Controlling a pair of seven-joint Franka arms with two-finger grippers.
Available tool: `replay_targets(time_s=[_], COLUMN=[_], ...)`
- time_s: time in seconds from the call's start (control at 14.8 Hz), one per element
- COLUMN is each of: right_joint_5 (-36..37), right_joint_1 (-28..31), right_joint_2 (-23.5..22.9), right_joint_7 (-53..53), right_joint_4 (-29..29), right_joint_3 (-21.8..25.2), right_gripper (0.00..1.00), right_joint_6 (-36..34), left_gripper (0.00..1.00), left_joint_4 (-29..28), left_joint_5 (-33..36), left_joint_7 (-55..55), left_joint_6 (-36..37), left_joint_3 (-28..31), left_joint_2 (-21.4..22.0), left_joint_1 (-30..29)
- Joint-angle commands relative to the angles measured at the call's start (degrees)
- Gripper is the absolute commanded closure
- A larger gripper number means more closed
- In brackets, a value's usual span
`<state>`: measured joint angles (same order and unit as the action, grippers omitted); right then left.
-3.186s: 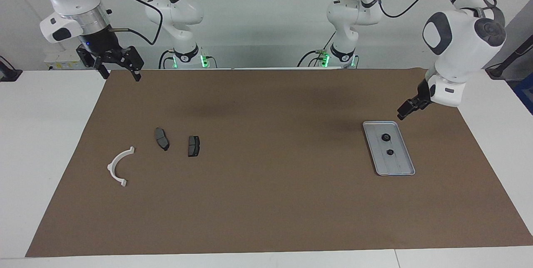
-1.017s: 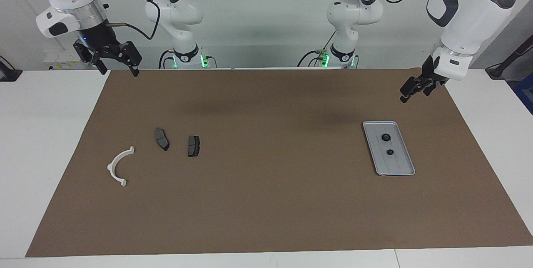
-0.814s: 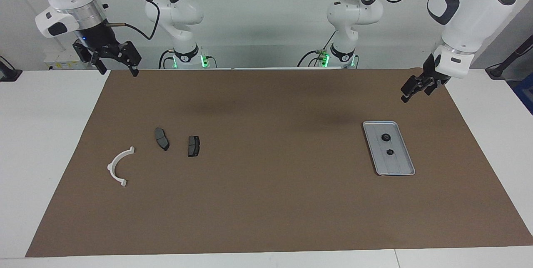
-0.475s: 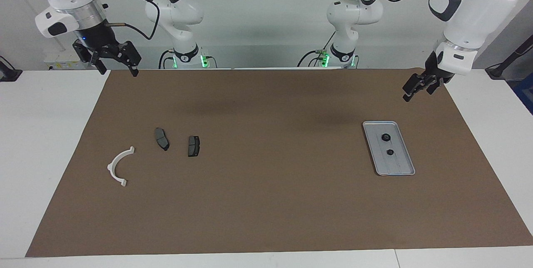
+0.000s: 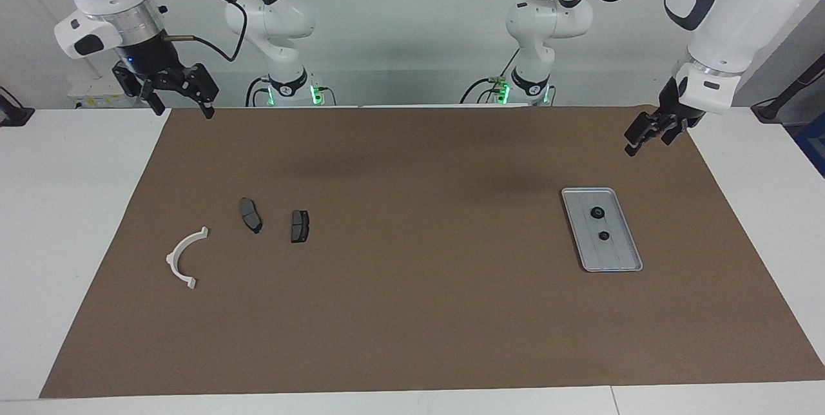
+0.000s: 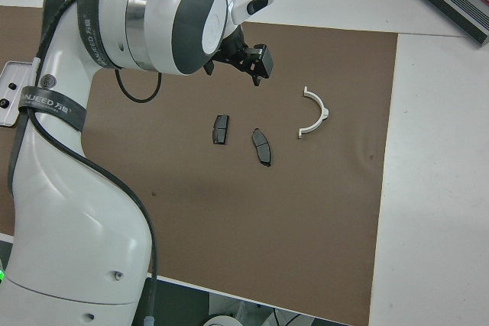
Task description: Pick bearing gear from pile to tray
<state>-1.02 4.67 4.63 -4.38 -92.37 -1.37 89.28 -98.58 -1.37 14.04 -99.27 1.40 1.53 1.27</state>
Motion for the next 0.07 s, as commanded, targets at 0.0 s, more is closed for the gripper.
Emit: replay_targets(time_s=[0.0], right_joint_5=[0.67], right_joint_1=[0.52], right_joint_2=[-0.06], right_joint_7=[3.23], right_joint_4=[0.61], right_joint_3=[0.05], right_gripper=[0.00], right_joint_6=[-1.21], left_gripper=[0.00], left_joint_4=[0.41], left_joint_5=[0.49], left_joint_7=[-0.77], left_joint_6=[1.18], left_joint_3=[0.10], left_joint_2=[0.49], left_joint_1=[0.40])
